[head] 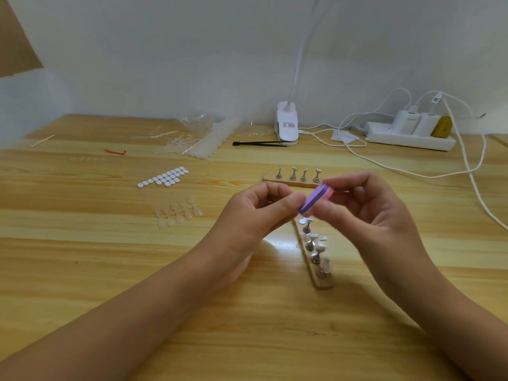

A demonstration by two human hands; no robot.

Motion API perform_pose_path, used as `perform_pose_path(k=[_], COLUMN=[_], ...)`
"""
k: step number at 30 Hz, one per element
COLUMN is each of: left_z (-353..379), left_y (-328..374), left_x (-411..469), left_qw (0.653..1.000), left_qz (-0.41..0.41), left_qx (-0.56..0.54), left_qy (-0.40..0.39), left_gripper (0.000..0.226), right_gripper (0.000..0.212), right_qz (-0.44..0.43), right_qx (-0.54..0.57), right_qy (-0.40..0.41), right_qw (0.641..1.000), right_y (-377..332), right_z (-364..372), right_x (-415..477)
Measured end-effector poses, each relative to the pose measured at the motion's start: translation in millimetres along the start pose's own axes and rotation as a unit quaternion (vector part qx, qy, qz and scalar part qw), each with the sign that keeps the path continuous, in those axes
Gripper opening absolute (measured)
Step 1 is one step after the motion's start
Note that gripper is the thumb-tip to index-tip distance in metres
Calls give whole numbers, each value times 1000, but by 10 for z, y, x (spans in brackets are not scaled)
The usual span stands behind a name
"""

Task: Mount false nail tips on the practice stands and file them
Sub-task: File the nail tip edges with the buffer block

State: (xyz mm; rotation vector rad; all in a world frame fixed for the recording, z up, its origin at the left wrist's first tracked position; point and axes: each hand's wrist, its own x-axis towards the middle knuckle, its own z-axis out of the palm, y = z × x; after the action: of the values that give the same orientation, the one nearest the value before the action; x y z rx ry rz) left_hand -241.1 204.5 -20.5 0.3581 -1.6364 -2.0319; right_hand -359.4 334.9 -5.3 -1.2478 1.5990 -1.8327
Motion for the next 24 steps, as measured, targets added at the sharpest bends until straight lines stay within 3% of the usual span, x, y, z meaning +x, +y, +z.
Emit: perform_pose_path(k=[8,17,20,24], left_z=[-31,-39,-41,-85], left_y=[14,55,60,26], left_x=[5,16,25,46], left_qw=[998,984,988,995], left_qz=[4,47,46,27], left_qx=[57,169,146,91], left_qy=[16,-21,-23,18], left_gripper=[11,10,15,24], right_gripper=[30,32,20,18], right_qz=[66,7,-21,-6], right_qx=[-13,11,-164,-487], right_qy=[-64,36,30,-66], right_qw=[996,999,986,871], right_y=[-24,21,89,279], right_z=[-31,-170,-391,-587], right_x=[14,119,230,301])
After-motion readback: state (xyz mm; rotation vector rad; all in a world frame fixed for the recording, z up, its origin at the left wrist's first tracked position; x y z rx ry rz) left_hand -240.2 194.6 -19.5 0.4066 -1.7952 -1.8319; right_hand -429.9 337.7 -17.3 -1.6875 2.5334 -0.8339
